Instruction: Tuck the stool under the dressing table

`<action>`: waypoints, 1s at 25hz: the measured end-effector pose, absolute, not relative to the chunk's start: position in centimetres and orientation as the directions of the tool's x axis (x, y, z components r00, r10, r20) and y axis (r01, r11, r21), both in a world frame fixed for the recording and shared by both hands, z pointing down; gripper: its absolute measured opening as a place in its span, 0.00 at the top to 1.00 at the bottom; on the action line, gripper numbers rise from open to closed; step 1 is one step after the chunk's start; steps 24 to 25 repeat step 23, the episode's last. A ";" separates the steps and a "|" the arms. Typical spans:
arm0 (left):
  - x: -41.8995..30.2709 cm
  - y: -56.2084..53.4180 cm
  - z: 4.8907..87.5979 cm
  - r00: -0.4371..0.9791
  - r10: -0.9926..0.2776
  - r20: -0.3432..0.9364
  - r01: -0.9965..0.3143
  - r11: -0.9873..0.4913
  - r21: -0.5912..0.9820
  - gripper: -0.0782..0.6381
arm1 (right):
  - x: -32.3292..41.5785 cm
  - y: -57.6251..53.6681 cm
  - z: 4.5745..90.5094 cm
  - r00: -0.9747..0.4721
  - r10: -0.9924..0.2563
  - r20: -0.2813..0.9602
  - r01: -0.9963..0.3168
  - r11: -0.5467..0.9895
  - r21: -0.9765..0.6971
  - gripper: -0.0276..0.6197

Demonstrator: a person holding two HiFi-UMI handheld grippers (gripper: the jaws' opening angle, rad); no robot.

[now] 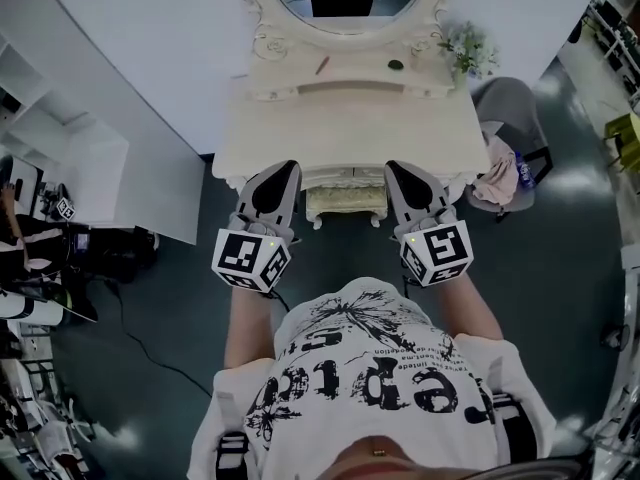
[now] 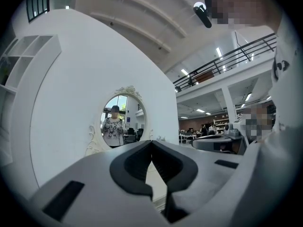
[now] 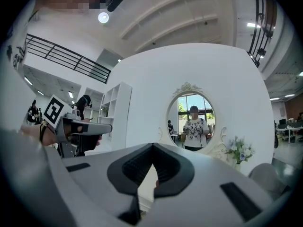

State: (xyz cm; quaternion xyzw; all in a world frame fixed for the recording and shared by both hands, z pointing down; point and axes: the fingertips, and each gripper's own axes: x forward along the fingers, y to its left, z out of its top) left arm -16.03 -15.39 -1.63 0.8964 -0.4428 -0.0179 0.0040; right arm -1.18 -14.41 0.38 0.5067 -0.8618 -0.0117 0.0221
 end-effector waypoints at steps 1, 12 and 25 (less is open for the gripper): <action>-15.9 -15.3 -1.7 0.609 -0.793 -0.034 -0.792 -0.609 0.023 0.86 | -1.0 -14.3 0.4 -0.486 -0.873 0.022 -0.873 0.487 0.039 0.93; -14.5 -15.4 0.3 0.629 -0.777 -0.036 -0.777 -0.629 0.016 0.86 | 0.3 -14.1 1.1 -0.484 -0.875 0.015 -0.872 0.484 0.072 0.93; -13.5 -16.3 2.0 0.632 -0.774 0.015 -0.774 -0.633 -0.020 0.86 | -0.3 -14.5 2.3 -0.514 -0.858 0.021 -0.854 0.514 0.082 0.93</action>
